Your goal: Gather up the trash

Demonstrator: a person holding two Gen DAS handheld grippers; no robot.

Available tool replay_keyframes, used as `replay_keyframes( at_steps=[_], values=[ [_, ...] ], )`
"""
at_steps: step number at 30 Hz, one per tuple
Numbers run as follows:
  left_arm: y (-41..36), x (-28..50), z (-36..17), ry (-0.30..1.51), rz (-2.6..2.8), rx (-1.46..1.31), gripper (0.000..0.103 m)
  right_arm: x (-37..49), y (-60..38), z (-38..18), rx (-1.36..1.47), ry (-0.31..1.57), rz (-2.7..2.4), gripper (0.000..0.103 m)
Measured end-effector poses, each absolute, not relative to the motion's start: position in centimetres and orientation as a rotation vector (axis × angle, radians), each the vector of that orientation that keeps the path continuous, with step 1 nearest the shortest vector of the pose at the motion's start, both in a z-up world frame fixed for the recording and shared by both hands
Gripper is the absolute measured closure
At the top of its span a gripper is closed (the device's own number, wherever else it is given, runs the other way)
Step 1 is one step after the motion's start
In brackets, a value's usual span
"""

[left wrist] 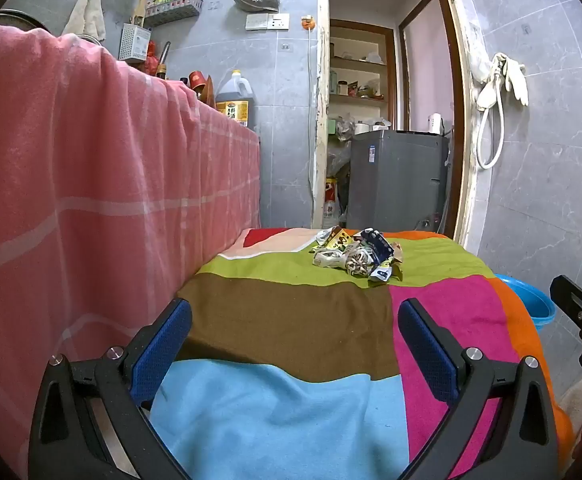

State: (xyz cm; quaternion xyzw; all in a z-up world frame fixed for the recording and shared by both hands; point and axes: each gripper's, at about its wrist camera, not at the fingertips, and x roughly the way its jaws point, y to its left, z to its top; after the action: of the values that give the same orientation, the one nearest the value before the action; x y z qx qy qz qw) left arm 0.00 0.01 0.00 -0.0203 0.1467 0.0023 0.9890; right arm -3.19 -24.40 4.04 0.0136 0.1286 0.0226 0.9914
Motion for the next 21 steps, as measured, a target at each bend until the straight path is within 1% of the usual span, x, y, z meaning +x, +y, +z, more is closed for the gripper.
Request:
replay_keyframes(
  at_steps=[21],
  values=[
    [0.01,0.02,0.0,0.296,0.006,-0.04,0.002,-3.34,-24.45,4.18,0.029,0.254,0.045,0.0]
  ],
)
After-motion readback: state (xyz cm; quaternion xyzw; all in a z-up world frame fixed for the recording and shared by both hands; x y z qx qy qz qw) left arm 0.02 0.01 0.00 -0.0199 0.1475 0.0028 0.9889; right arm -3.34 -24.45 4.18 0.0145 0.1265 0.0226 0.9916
